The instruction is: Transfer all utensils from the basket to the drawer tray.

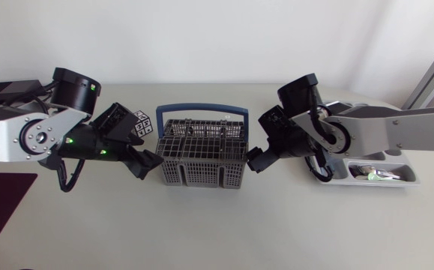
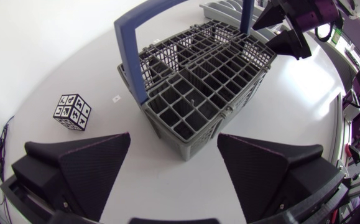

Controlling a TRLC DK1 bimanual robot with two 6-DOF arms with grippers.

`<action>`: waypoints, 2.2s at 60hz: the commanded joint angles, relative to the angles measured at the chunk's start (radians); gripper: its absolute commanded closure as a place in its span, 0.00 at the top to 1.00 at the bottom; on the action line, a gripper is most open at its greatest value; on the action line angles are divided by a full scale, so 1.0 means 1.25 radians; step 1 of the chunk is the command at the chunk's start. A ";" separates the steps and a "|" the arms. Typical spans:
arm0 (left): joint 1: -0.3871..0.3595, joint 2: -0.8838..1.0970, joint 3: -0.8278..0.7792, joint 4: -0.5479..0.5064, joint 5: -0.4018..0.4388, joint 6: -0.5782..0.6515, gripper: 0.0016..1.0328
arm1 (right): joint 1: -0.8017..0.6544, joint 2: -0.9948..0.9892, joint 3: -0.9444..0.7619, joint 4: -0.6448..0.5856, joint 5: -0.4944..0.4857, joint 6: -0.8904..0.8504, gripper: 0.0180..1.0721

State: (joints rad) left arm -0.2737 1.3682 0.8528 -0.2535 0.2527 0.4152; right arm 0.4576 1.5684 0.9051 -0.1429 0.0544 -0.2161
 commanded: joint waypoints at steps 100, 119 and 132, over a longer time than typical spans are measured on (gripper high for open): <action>0.012 -0.028 -0.040 -0.006 -0.005 -0.005 0.95 | 0.052 -0.025 -0.014 -0.033 0.011 0.008 0.91; 0.029 -0.078 -0.053 -0.016 -0.007 -0.005 0.95 | 0.065 -0.152 -0.099 -0.049 0.011 -0.004 0.95; 0.035 -0.215 -0.092 -0.016 -0.093 -0.011 0.95 | -0.016 -0.321 -0.152 -0.065 0.013 -0.054 0.95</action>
State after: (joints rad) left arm -0.2420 1.1656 0.7811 -0.2726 0.1631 0.4149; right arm 0.4770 1.2392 0.7509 -0.2131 0.0574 -0.2558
